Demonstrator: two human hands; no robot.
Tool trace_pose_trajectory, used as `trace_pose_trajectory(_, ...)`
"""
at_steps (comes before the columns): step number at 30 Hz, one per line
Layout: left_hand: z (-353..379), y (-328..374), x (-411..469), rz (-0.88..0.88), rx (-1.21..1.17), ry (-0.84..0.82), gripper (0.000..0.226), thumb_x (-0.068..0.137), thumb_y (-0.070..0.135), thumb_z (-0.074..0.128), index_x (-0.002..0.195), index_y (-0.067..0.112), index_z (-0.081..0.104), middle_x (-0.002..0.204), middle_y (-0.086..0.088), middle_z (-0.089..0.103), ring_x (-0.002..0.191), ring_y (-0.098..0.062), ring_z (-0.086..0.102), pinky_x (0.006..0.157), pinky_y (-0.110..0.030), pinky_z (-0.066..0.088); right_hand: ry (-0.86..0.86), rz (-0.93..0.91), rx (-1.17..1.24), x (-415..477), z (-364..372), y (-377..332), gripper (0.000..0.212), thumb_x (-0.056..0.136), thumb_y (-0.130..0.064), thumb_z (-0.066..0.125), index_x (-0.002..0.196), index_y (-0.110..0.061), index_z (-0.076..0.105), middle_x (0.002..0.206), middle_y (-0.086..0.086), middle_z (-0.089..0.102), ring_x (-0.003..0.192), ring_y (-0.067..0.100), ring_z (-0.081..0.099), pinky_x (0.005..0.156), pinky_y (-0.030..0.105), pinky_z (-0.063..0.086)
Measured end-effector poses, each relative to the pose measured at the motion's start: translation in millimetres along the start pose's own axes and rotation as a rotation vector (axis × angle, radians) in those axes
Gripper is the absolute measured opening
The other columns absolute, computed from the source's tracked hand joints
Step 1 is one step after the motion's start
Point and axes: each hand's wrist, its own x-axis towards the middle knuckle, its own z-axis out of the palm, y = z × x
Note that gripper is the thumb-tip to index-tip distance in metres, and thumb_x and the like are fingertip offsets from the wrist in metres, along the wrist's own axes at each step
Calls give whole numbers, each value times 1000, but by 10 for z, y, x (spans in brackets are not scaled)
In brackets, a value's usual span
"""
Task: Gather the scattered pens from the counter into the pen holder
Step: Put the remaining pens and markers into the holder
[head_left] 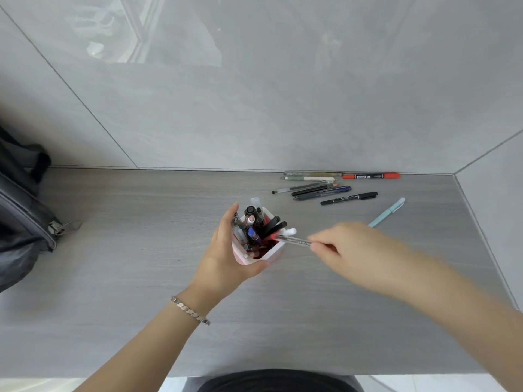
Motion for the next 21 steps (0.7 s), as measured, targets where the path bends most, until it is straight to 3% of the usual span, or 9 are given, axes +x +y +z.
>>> trace_pose_trajectory(2,5,-2,3,4,-8,4,104,61,26,83,133,50,11,143,4,38,129,-13,41,97,-20,30,24,58,-18,235,105,-122,42,94,-29,42,54,-19,35,67,0,34,78,28,50,60,32,37)
trace_pose_trajectory(5,-2,-4,1,5,-24,24,102,61,24,83,124,59,10,143,5,38,129,-13,41,97,-21,32,236,74,54,535,262,-249,19,87,-21,55,73,-8,57,90,10,44,93,35,57,75,36,46)
trace_pose_trajectory(7,16,-2,10,-6,-20,30,102,60,27,84,123,61,11,141,4,41,127,-13,43,93,-15,33,457,15,125,635,438,-302,6,83,-10,59,85,-5,62,100,15,52,89,35,58,73,35,45)
trace_pose_trajectory(9,46,-5,11,-17,-24,35,106,56,31,85,131,51,14,138,1,44,125,-12,46,87,-2,33,605,-126,148,705,673,-308,5,79,-5,60,83,-7,59,97,16,59,93,32,52,78,30,40)
trace_pose_trajectory(11,73,-16,14,-27,-43,39,111,50,38,83,137,40,14,136,-1,45,123,-12,47,84,4,33,667,-182,173,746,863,-269,9,84,-17,49,92,-13,51,111,14,62,113,27,39,93,35,32)
trace_pose_trajectory(15,101,24,8,23,-39,47,110,48,38,82,129,51,8,138,-4,43,126,-13,45,98,-19,40,465,-171,147,717,847,-389,63,86,-43,19,140,-11,29,154,8,25,144,23,2,115,41,9)
trace_pose_trajectory(17,111,80,3,26,-33,42,113,51,23,88,126,50,9,139,-3,40,123,0,45,96,-16,42,332,-188,144,684,731,-422,74,83,-51,8,145,-13,21,159,2,6,146,21,-8,117,40,2)
trace_pose_trajectory(18,116,99,-5,9,-47,50,109,54,16,88,129,44,14,139,-1,39,121,4,44,91,-10,41,304,-191,242,663,663,-377,70,86,-50,13,143,-13,27,158,3,10,146,20,-3,117,36,3)
trace_pose_trajectory(21,146,221,-42,-56,-69,116,106,55,19,86,138,28,20,132,8,45,121,-8,46,88,-15,36,429,-97,552,610,518,68,41,94,-32,38,127,-12,52,138,6,50,131,18,41,108,23,26)
